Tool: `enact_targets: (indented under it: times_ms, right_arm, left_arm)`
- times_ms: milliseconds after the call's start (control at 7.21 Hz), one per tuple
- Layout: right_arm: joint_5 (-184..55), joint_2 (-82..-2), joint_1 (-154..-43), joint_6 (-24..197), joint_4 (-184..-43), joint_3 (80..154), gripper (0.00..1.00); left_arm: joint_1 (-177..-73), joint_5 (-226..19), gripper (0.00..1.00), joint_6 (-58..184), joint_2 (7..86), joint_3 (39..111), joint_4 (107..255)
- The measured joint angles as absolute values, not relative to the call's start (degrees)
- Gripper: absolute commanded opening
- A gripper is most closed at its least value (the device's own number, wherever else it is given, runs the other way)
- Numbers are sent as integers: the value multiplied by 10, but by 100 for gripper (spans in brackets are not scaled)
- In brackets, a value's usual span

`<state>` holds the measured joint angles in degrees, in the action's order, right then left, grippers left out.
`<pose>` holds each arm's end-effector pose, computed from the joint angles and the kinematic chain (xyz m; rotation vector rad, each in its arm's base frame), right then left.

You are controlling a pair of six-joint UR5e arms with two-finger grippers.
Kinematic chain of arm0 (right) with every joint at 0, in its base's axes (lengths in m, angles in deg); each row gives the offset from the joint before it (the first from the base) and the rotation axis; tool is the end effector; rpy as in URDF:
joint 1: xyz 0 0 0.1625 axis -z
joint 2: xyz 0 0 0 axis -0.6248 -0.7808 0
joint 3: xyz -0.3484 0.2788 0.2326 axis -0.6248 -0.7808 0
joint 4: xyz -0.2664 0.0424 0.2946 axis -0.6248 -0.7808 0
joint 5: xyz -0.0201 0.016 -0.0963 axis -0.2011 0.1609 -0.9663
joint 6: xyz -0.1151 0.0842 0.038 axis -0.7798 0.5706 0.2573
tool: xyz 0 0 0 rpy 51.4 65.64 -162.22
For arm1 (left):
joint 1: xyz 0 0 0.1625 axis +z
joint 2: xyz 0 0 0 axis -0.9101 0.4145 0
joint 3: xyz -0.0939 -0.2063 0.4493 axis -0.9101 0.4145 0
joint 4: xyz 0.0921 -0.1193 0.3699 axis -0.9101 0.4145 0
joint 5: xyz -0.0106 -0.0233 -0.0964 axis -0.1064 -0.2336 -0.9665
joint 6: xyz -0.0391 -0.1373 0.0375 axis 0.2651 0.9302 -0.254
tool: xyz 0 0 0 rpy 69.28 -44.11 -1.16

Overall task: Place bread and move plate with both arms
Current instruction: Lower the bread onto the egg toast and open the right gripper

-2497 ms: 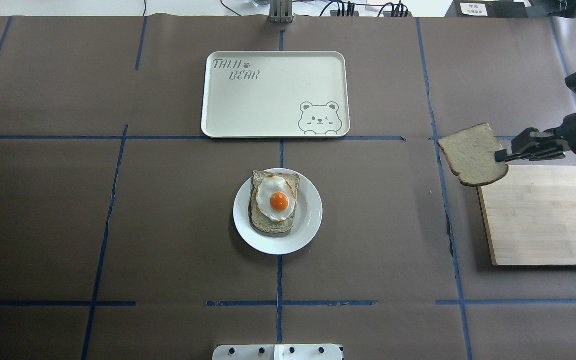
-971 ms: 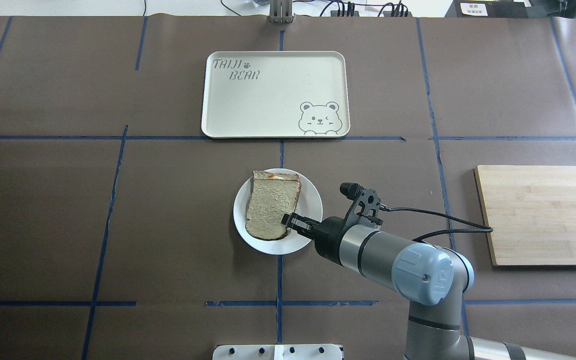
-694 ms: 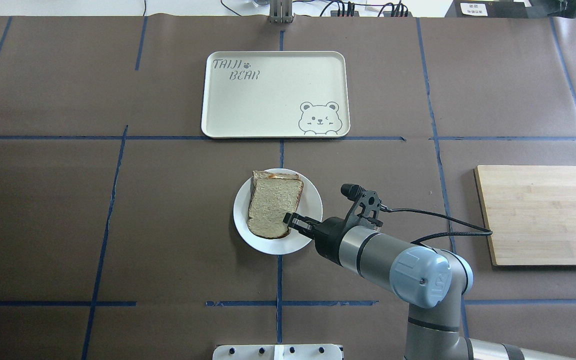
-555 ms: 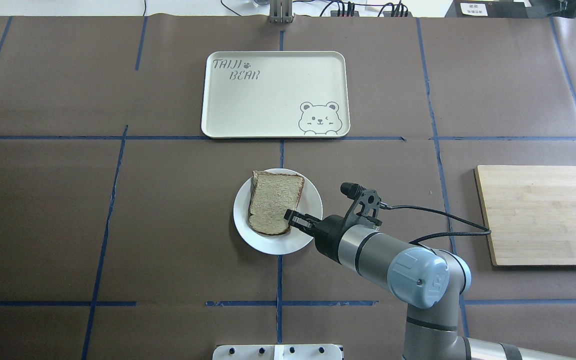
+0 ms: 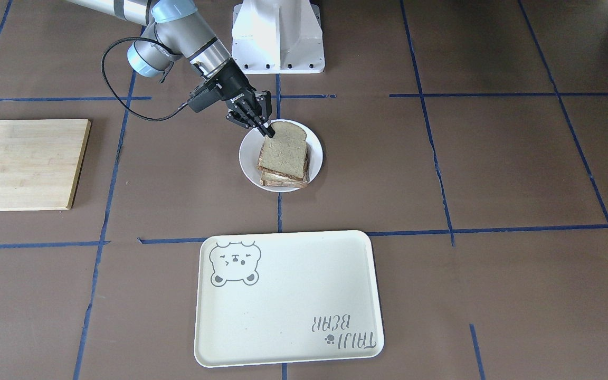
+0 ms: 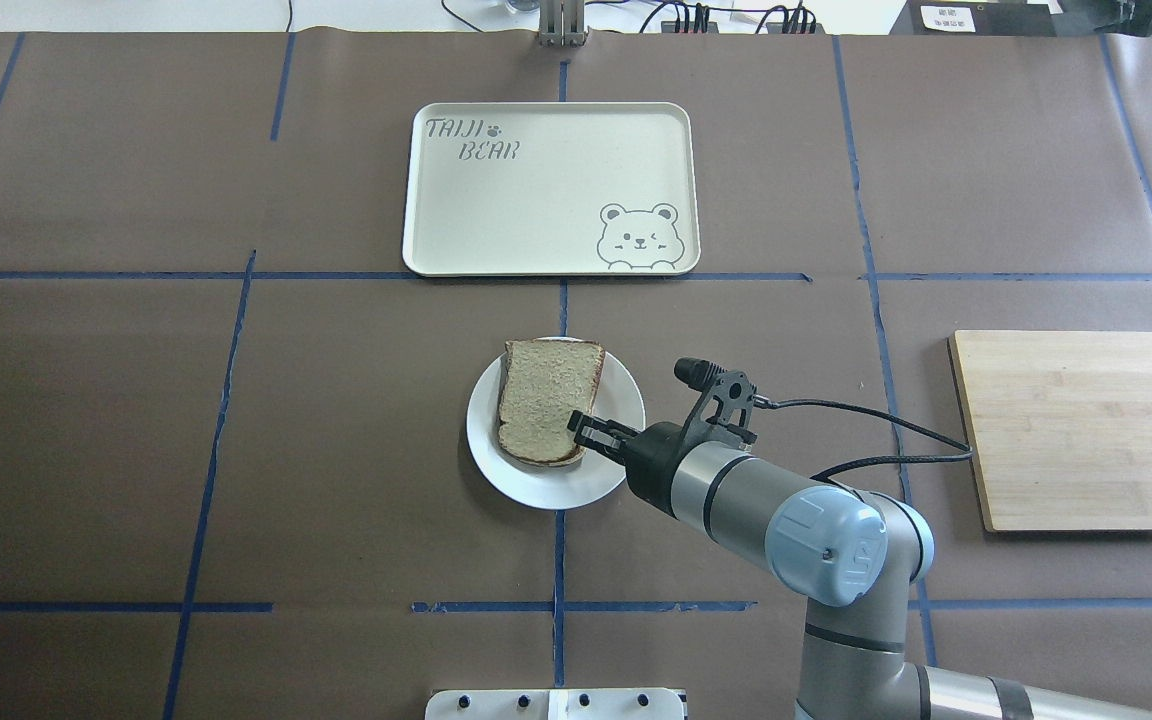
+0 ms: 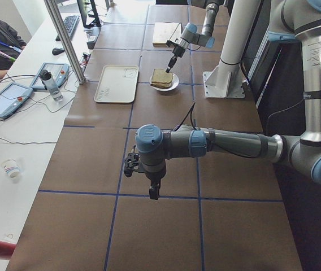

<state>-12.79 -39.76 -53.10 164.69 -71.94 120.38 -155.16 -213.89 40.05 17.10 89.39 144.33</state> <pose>-0.6114 -0.3350 0.3598 0.3402 -1.4432 0.4661 -0.0318 -0.3816 0.7376 -0.0215 0.7395 0.1143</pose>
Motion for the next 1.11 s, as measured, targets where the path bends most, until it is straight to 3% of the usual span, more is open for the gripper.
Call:
enact_targets:
  times_ms: [139,416,1110]
  right_arm:
    - [-128,-397,-531,1646,-719,1200,2]
    - [-128,-397,-529,1645,-720,1195,100]
    - [-93,-365,-556,1630,-825,1211,100]
  left_arm:
    - [-1552,-2139,100,400,171,894,1443]
    - [-1552,-2139,100,400,171,894,1443]
    - [-1552,-2139,100,400,172,895,1443]
